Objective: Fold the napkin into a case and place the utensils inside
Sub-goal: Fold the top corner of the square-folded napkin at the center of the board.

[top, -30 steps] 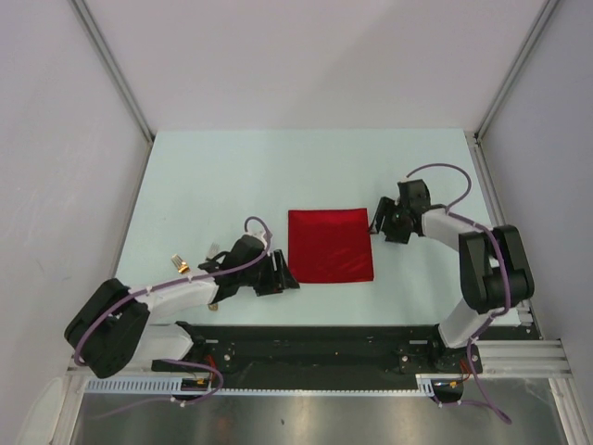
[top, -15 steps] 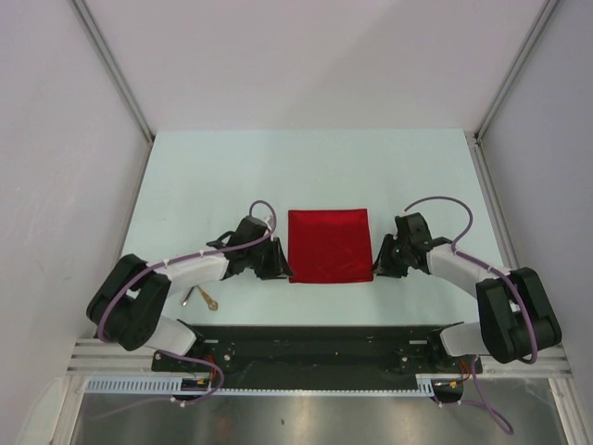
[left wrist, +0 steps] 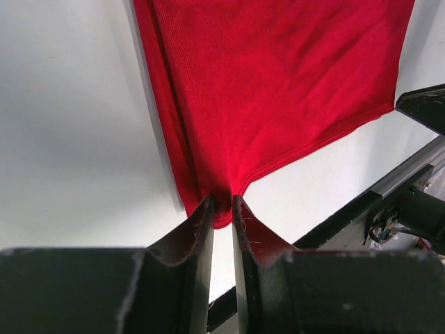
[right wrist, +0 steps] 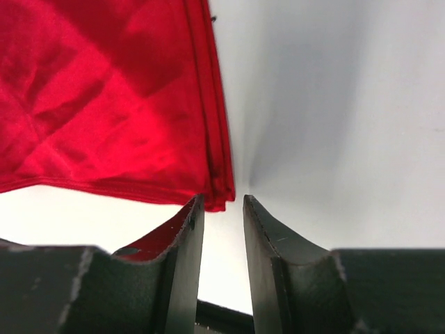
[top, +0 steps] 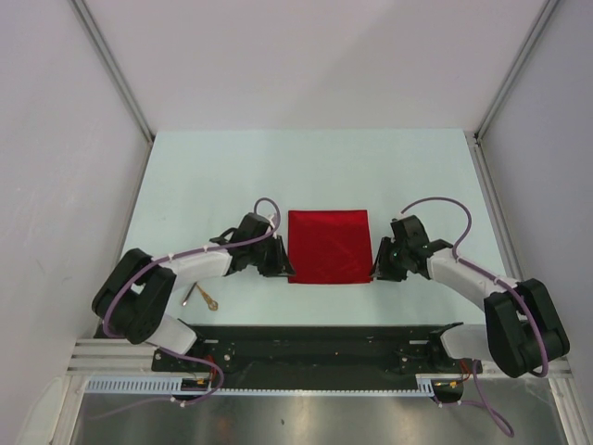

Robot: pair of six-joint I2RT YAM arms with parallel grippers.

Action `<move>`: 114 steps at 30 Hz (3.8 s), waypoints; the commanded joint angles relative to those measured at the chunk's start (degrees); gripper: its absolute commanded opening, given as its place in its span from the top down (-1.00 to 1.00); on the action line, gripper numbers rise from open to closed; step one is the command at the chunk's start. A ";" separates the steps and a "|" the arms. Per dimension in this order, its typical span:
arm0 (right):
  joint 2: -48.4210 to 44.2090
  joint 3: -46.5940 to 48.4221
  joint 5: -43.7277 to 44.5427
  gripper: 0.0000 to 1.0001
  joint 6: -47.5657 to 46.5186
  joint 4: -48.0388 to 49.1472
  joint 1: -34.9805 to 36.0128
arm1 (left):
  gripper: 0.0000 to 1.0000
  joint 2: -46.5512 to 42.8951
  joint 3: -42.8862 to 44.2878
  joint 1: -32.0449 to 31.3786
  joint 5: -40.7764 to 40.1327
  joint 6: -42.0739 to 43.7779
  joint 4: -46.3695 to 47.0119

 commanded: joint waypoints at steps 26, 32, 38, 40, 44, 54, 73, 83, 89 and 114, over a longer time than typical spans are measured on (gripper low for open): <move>-0.04 -0.27 -0.83 0.56 1.80 2.50 1.82 | 0.60 -1.83 -2.66 0.41 1.61 0.49 2.92; -0.39 -0.62 -0.30 0.54 1.62 2.31 1.73 | 0.60 -1.56 -3.19 0.41 1.52 0.32 3.36; 0.58 -0.62 -0.57 0.50 1.01 2.49 1.64 | 0.61 -2.00 -3.54 0.41 1.43 0.49 3.01; 0.32 -0.62 -0.30 0.49 1.09 2.32 1.55 | 0.61 -2.09 -3.63 0.41 1.26 0.49 2.92; 0.31 -0.71 -0.39 0.47 0.92 2.49 1.38 | 0.62 -1.91 -3.72 0.41 1.34 0.49 3.10; 1.37 -0.53 -0.92 0.43 0.65 3.19 1.38 | 0.63 -2.18 -3.90 0.41 1.34 0.40 3.10; 0.31 3.59 -1.88 1.00 0.56 1.88 1.90 | 0.45 -4.90 -4.69 0.32 -0.67 1.46 1.61; 1.54 8.25 -2.50 1.00 -0.49 0.64 3.05 | 0.20 -7.89 -2.41 0.49 -3.49 2.60 -1.66; 5.23 12.65 -2.33 1.00 -1.28 0.48 5.24 | 0.56 -1.40 -1.08 0.49 -1.21 3.13 1.07; 35.02 38.66 -11.20 1.00 -0.93 11.54 9.82 | 0.69 -1.12 -5.48 0.41 -3.84 3.39 3.01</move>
